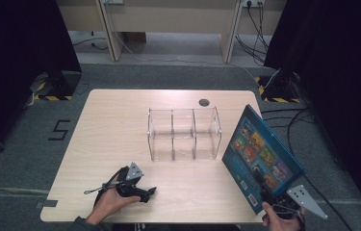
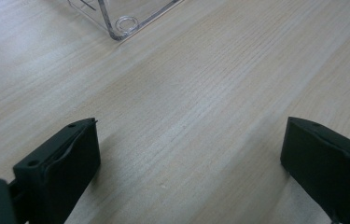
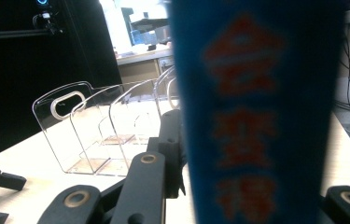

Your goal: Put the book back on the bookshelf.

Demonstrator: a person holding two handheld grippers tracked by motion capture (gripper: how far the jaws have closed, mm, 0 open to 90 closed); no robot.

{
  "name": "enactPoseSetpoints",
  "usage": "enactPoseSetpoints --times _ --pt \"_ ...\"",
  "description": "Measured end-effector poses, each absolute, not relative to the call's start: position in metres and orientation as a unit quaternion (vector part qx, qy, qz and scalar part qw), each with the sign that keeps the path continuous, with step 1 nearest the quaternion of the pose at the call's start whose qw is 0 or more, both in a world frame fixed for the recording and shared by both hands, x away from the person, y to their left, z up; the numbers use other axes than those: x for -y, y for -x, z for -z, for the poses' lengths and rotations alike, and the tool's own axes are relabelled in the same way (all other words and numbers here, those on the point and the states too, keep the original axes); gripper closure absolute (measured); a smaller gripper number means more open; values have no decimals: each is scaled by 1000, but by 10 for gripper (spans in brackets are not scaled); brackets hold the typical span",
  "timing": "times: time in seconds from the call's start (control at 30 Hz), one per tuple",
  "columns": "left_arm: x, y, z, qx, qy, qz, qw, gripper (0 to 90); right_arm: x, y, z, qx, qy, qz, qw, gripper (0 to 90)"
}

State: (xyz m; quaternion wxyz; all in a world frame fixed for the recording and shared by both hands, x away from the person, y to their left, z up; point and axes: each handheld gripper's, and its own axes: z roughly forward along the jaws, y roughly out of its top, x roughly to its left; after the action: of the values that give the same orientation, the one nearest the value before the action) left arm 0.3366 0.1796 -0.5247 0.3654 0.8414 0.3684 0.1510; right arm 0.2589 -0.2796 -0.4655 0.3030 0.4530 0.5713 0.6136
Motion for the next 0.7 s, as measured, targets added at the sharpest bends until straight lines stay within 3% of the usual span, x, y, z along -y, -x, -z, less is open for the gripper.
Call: enactPoseSetpoints --times 0.4,0.5,0.7 --pt "-179 -336 525 -367 -842 -150 365 31 279 -256 460 -584 -430 -613 312 822" --pt "-179 -336 525 -366 -843 -151 365 31 279 -253 460 -578 -438 -628 283 824" --pt "-179 -336 525 -366 -843 -150 366 31 273 -249 453 -591 -421 -622 293 824"
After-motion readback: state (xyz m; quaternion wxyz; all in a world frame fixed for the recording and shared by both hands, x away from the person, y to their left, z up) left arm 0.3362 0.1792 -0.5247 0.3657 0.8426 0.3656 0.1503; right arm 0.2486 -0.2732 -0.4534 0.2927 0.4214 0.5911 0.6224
